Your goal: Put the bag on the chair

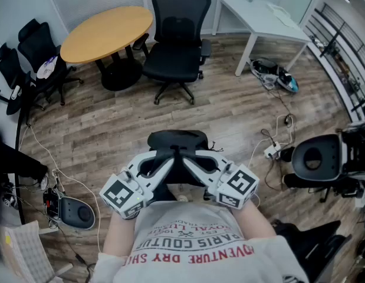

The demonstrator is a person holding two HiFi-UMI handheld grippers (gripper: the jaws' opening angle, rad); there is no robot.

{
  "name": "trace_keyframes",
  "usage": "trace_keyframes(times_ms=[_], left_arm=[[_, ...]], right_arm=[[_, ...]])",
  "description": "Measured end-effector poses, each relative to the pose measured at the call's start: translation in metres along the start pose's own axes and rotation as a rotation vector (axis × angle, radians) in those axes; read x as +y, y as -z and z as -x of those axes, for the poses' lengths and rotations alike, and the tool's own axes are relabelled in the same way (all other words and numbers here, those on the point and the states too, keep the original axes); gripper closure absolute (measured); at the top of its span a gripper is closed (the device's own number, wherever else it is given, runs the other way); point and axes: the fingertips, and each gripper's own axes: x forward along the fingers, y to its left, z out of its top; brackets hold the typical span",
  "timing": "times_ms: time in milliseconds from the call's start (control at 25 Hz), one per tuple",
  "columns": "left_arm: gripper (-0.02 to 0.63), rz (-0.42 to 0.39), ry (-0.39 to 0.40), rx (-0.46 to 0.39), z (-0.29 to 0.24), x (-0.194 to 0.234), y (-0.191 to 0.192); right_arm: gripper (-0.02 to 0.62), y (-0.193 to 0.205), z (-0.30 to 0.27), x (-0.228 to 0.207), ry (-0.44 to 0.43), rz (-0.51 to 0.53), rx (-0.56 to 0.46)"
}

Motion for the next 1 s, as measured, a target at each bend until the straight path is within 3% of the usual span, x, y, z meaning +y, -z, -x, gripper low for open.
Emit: trace_keyframes(times_ms=[360,600,1000], left_arm=[[0.537,-0.008,0.022,0.005,-0.001,0.005,-0.003],[0.537,0.009,0.024,0.042,-0.001,0.016,0.005],[0.537,0.084,0.03,0.046,0.0,0.094,0.007]], right_arm=[[0.549,0.0,-0.002,0.0,-0.006,0.023,-0.005],[0.548,0.008,-0.013,-0.003,-0.019,-0.019,0.006],[0.548,0.004,-0.078,-0.038,-0.018,-0.057,0.034]])
